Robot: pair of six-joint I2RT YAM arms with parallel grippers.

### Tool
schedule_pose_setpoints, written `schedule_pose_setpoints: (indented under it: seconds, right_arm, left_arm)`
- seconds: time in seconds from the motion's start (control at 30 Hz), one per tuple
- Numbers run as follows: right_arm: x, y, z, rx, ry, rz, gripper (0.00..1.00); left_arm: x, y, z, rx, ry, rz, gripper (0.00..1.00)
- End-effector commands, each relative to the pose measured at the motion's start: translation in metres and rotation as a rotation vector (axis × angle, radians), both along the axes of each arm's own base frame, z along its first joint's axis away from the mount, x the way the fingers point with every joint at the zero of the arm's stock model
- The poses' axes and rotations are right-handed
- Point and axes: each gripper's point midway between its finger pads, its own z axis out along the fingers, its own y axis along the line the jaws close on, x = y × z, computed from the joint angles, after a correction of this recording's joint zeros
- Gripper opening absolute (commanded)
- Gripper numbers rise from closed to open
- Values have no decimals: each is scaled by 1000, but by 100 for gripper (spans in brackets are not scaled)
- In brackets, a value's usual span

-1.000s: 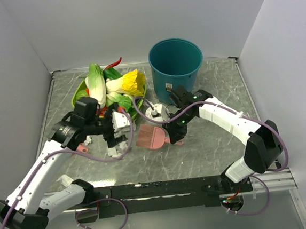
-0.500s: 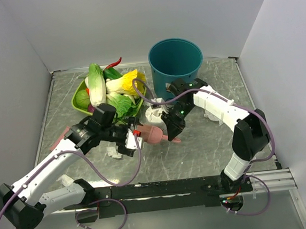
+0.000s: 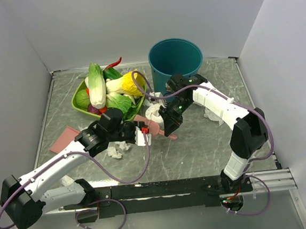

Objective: Sweep away the paper scraps from the table

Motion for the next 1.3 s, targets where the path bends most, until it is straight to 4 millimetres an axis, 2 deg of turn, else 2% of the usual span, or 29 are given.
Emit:
schedule_pose_setpoints:
  seconds: [0.0,0.03,0.07,0.1,0.13,0.17,0.2,0.23,0.3,0.33,0.37,0.4,0.43,0.47,0.5,0.53,0.63,0.87,0.97,1.13,1.27]
  right_arm:
    - [8,8,27,64,-49,7,0]
    - [10,9,32,68,-65,5,0]
    - [17,11,42,79,-95,-8,4]
    - [23,10,48,83,-120,-27,23]
    - [28,11,60,111,-160,-42,32]
    - [35,12,76,140,-193,-70,40]
    - [43,9,88,163,-225,-101,47]
    - [46,9,108,218,-287,-113,57]
    - [53,5,127,263,-357,-152,64]
    - [51,-1,142,297,-418,-171,66]
    - [57,0,144,327,-463,-186,67]
    - [52,-4,155,356,-515,-198,72]
    - [54,-6,159,380,-546,-210,74]
    - [56,-3,152,413,-562,-210,77]
    - [52,-5,162,447,-617,-218,83]
    - [53,-5,160,459,-638,-230,85]
    - [57,-2,149,480,-647,-240,88]
    - [64,13,158,537,-569,-209,89]
    - [64,19,155,559,-527,-186,89]
    - [61,33,155,624,-416,-168,82]
    - [58,45,153,654,-359,-154,68]
  left_arm:
    - [4,-11,23,-70,33,34,34]
    - [3,-11,23,-68,56,41,28]
    - [-1,-9,18,-53,110,53,16]
    - [0,-10,21,-56,130,70,8]
    - [1,-8,24,-62,146,92,3]
    - [1,-5,22,-67,194,124,1]
    - [-1,-3,29,-82,212,123,1]
    - [4,2,32,-94,227,150,1]
    - [4,7,47,-141,302,170,1]
    - [17,18,54,-170,329,218,1]
    - [18,21,61,-201,396,238,1]
    - [25,23,77,-232,419,239,1]
    - [22,31,81,-243,498,223,1]
    - [21,34,86,-251,529,216,1]
    - [24,34,97,-259,539,199,1]
    - [18,37,97,-256,584,178,1]
    - [18,37,105,-262,609,157,1]
    - [20,38,115,-301,683,109,1]
    - [22,40,119,-331,730,103,1]
    - [24,38,119,-365,813,93,1]
    - [26,37,116,-387,866,91,1]
